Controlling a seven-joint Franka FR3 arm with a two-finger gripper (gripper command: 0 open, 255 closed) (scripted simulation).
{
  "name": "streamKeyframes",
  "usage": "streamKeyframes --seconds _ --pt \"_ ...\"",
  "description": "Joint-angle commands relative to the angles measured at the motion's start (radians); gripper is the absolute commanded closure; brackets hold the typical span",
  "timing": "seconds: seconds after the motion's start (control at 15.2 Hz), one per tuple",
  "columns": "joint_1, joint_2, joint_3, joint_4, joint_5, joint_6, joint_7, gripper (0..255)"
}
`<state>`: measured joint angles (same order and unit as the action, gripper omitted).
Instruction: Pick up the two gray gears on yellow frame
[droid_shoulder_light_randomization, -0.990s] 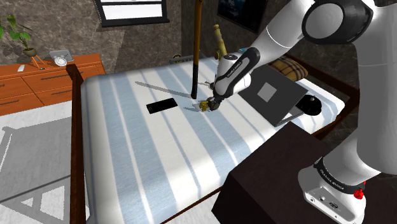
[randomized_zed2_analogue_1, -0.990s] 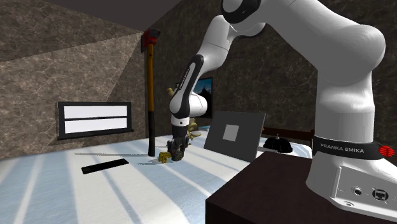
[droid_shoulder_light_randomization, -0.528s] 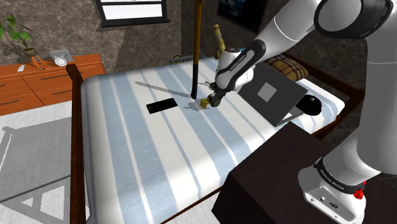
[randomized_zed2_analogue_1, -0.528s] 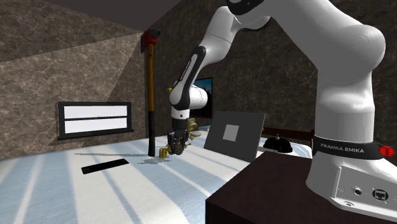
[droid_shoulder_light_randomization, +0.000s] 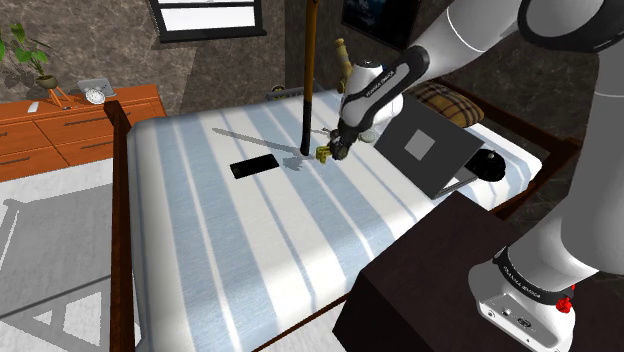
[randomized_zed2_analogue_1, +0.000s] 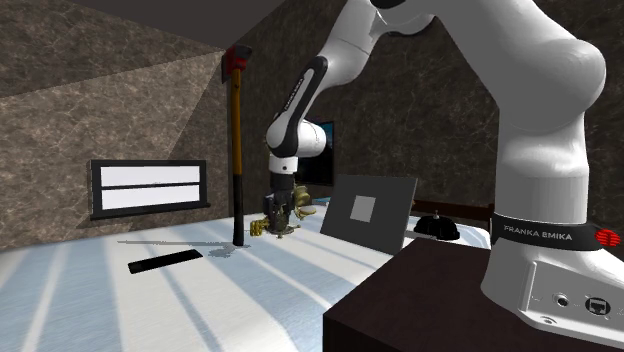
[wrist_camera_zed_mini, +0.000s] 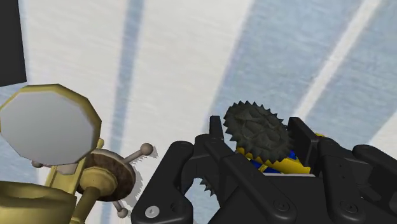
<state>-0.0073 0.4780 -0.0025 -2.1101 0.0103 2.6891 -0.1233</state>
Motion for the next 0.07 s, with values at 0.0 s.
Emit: streamKeyframes --seconds 0.0 --pt "0.000 -0.006 0.000 0.000 0.000 -0.006 0.000 255"
